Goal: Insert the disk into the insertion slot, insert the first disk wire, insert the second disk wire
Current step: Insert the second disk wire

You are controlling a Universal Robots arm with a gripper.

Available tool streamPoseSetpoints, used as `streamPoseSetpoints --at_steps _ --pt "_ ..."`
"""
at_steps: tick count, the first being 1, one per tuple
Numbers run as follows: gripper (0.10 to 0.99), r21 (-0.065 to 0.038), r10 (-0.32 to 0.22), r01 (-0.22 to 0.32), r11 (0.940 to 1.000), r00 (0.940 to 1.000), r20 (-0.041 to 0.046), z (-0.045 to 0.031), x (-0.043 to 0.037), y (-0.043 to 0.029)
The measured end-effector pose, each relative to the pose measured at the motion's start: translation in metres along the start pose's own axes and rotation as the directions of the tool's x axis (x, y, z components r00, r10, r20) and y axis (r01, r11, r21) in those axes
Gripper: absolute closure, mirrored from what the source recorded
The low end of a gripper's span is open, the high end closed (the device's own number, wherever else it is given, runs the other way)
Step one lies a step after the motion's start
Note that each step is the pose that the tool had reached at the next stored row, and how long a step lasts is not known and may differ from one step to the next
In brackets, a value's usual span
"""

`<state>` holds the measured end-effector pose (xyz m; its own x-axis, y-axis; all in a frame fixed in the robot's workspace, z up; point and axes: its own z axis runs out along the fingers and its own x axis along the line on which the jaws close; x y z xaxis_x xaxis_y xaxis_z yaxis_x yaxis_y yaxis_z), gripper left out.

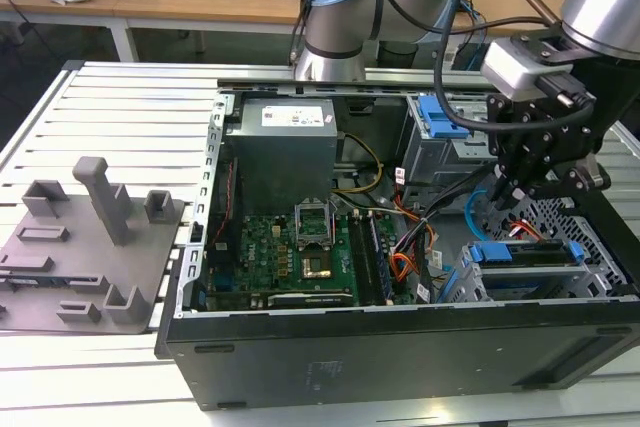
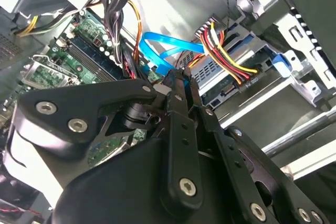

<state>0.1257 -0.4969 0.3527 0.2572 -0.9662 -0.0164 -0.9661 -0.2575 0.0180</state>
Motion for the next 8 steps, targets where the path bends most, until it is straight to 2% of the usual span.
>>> streamPoseSetpoints --at_steps 2,4,8 --pt "0.922 0.000 0.028 -0.028 0.9996 0.9996 -0.0034 0.0001 -0.0001 0.0000" --pt "0.922 -0.002 0.056 -0.056 0.9984 0.9984 -0.0111 0.0002 -0.0001 0.0000" --pt "0.922 -0.005 0.102 -0.102 0.9947 0.9942 -0.0334 0.0005 0.0000 0.0000"
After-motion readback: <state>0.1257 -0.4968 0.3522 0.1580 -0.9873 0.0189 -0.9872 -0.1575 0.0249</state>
